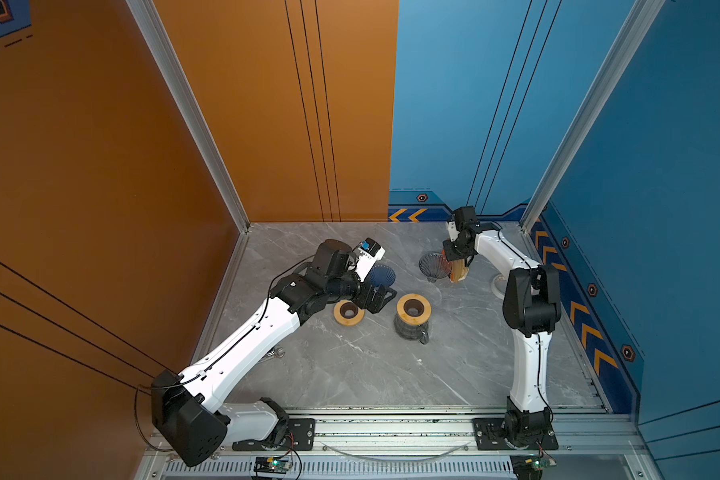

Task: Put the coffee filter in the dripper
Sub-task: 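Push the right gripper fingers down into the filter stack and close, then pull one brown paper filter up out of the holder with the right gripper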

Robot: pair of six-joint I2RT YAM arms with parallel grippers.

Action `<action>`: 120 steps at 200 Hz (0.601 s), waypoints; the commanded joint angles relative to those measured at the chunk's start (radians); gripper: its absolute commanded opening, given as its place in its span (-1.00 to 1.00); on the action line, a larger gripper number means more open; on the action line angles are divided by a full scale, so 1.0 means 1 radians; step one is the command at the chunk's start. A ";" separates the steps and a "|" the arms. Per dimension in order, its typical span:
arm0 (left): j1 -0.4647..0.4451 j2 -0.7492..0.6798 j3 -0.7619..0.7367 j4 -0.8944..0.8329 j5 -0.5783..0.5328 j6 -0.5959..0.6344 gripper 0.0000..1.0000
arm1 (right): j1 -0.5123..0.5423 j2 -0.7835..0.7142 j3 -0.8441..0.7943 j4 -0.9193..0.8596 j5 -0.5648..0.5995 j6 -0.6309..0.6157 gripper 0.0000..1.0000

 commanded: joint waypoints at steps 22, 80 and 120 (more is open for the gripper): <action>-0.012 0.005 0.011 -0.019 0.019 0.012 0.95 | -0.004 -0.005 0.021 -0.015 -0.009 0.018 -0.87; -0.012 0.004 0.011 -0.019 0.022 0.009 0.95 | -0.004 -0.060 -0.017 0.006 -0.009 0.024 -0.96; -0.014 0.001 0.011 -0.019 0.023 0.007 0.95 | -0.007 -0.104 -0.058 0.017 -0.010 0.027 -1.00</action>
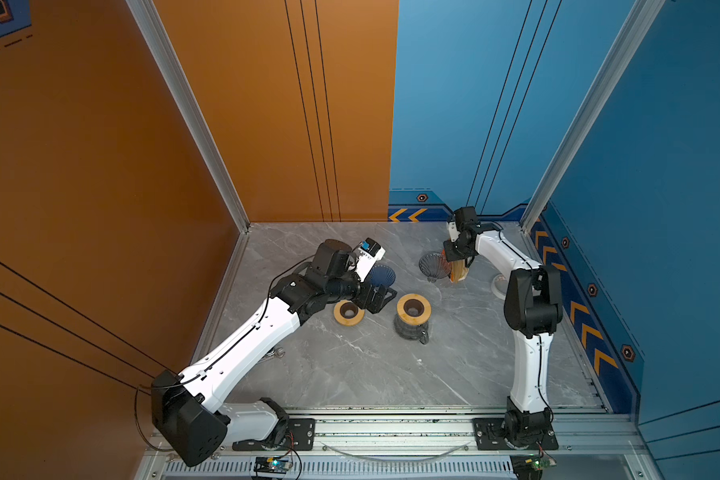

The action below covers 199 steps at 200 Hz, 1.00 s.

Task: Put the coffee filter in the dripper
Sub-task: 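Pull one brown paper filter up out of the holder with the right gripper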

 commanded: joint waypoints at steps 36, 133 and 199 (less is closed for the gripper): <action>-0.017 0.001 0.011 -0.019 0.020 0.007 0.95 | -0.011 -0.130 -0.082 0.023 -0.015 0.023 -1.00; -0.020 0.001 0.013 -0.019 0.025 0.003 0.95 | -0.017 -0.247 -0.184 0.031 -0.005 0.043 -1.00; -0.024 0.001 0.012 -0.019 0.016 0.005 0.95 | -0.008 -0.183 -0.107 0.048 0.007 0.062 -1.00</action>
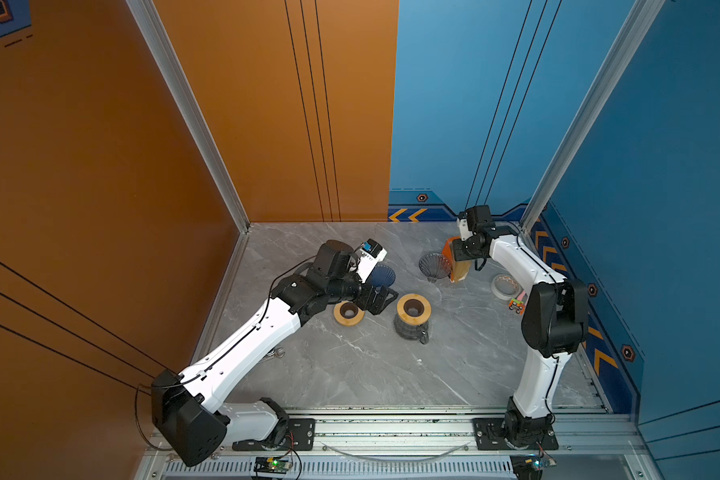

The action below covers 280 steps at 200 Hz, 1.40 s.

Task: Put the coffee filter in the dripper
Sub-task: 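Pull one brown paper filter up out of the holder with the right gripper, then carry the paper filter toward the carafe with the right gripper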

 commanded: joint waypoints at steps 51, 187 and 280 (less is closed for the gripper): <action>-0.013 0.002 0.011 -0.019 0.014 0.007 0.95 | 0.014 0.045 0.111 0.036 0.040 0.031 -1.00; -0.004 0.012 0.026 -0.022 0.003 -0.051 0.95 | 0.101 -0.254 -0.053 0.011 0.095 0.045 -1.00; 0.020 0.003 0.037 -0.024 -0.002 -0.105 0.95 | 0.239 -0.533 -0.160 -0.205 0.035 0.147 -1.00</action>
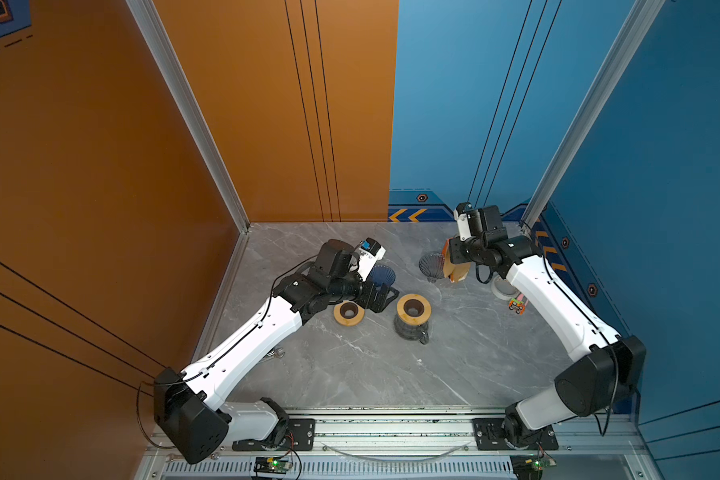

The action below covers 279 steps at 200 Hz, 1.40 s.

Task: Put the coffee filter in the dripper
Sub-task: 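Carry the paper filter toward the carafe with the right gripper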

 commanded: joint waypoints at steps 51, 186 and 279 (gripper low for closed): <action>0.064 -0.024 0.028 -0.003 0.048 -0.038 0.95 | 0.100 -0.136 0.042 -0.278 -0.134 0.099 -1.00; 0.087 -0.066 0.017 0.003 0.080 0.011 0.95 | 0.181 -0.079 0.056 -0.366 -0.164 0.116 -1.00; 0.087 -0.027 0.015 0.003 -0.013 -0.030 0.95 | 0.006 -0.203 -0.145 -0.204 -0.110 0.112 -1.00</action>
